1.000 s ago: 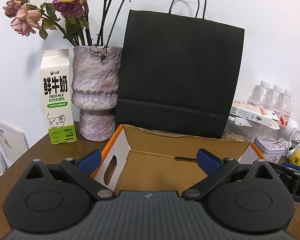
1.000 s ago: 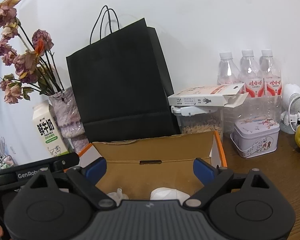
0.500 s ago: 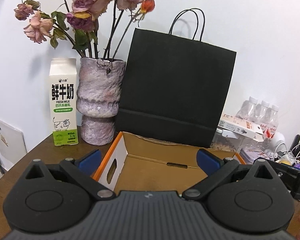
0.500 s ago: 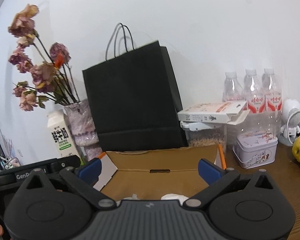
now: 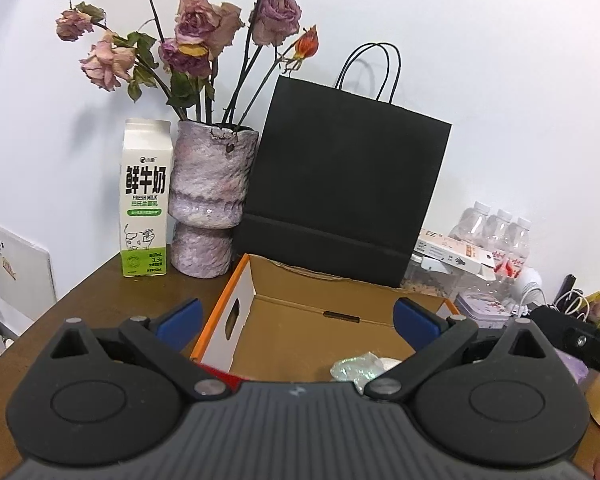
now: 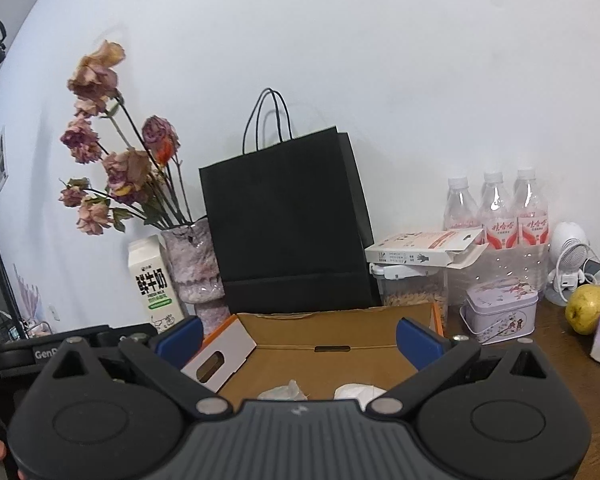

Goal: Organize objects
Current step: 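Withdraw both grippers from the box back over the table items, then grasp the lilac fuzzy cloth with the right gripper and lift it, then carry the lilac cloth with the right gripper toward the red box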

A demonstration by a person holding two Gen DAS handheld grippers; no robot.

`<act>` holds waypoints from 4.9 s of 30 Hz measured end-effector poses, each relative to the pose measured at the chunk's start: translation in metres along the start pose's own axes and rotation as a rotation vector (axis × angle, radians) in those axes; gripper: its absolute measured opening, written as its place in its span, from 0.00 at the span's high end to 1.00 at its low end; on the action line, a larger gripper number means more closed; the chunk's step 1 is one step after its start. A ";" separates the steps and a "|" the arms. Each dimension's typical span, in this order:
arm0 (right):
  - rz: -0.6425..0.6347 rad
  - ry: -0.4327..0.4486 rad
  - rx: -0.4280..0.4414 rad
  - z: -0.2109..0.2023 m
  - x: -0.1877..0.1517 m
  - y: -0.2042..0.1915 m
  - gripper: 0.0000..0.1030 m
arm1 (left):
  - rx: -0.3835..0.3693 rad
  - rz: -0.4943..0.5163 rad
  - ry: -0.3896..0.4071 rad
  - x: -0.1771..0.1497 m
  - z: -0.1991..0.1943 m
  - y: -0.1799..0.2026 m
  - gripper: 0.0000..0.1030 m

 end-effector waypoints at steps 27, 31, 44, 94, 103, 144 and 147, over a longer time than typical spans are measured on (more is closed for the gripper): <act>-0.034 0.021 -0.037 -0.114 -0.034 -0.034 0.00 | -0.040 0.049 -0.022 -0.050 -0.119 0.004 0.00; -0.041 0.011 -0.045 -0.129 -0.044 -0.036 0.00 | -0.040 0.061 -0.039 -0.062 -0.134 0.003 0.00; -0.087 -0.041 -0.063 -0.177 -0.087 -0.045 0.00 | -0.035 0.122 -0.058 -0.091 -0.179 0.007 0.00; -0.175 -0.355 -0.049 -0.157 -0.181 -0.029 0.38 | 0.021 0.195 -0.282 -0.184 -0.203 0.012 0.00; -0.171 -0.301 -0.030 -0.171 -0.180 -0.015 0.75 | -0.023 0.191 -0.356 -0.191 -0.185 0.036 0.00; -0.137 -0.058 -0.087 -0.213 -0.170 0.006 0.74 | 0.176 0.140 -0.354 -0.213 -0.132 0.096 0.16; -0.130 -0.059 -0.088 -0.213 -0.170 0.008 0.74 | 0.152 0.151 -0.343 -0.216 -0.139 0.094 0.16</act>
Point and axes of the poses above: each gripper's, at about its wrist camera, not at the fingertips, and z roughly the way its jaws point, y to its right, x to its top, the point moved 1 cm from there along z, roughly the way its jaws point, and after that the axes turned 2 degrees about -y, right-handed, at the moved point
